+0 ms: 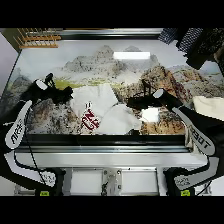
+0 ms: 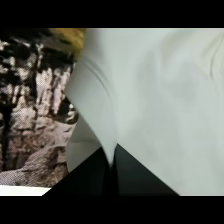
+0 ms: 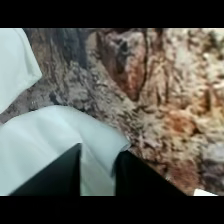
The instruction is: Fold the clothes and pants, and hang the long-sleeved shirts on hangers.
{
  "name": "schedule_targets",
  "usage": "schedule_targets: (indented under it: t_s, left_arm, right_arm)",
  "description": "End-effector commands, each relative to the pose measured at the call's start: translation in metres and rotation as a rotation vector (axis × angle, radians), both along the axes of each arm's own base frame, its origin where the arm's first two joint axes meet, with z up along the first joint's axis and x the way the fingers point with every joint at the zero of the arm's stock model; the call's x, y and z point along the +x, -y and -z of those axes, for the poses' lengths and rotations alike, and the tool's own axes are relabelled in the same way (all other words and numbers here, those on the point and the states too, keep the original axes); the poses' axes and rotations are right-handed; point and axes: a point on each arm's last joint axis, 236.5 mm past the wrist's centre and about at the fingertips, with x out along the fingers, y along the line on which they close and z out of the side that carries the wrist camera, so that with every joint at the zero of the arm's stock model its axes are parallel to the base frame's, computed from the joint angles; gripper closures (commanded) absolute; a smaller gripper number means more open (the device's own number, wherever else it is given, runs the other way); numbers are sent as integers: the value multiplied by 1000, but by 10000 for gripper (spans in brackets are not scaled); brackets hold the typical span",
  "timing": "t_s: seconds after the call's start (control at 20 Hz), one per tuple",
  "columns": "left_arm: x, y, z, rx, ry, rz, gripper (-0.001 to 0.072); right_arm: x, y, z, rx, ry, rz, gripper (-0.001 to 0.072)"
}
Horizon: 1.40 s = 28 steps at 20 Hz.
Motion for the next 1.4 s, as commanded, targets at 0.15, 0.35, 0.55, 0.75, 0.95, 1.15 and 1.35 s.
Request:
schedule_targets:
  t_s: [0.15,0.35,0.55,0.75,0.95,1.15,1.35]
  left_arm:
    - [16,-27,-94,35,204,-36,700]
    - [7,-48,-292,142,619,-9,700]
    - [-75,-26,-456,238,996,24,700]
    - [-143,0,-477,234,1094,59,700]
    - [-149,13,-392,169,934,81,700]
    - [-152,18,-279,115,672,98,700]
    - [-207,35,-170,39,309,192,700]
  right_arm:
    - [36,13,-71,-111,216,-119,701]
    - [50,89,-253,-284,546,-94,701]
    - [-6,126,-417,-302,897,38,701]
    - [-60,137,-465,-321,994,76,701]
    - [-63,140,-407,-336,831,53,701]
    - [-66,142,-300,-358,595,8,701]
    - [-92,143,-206,-360,383,-31,700]
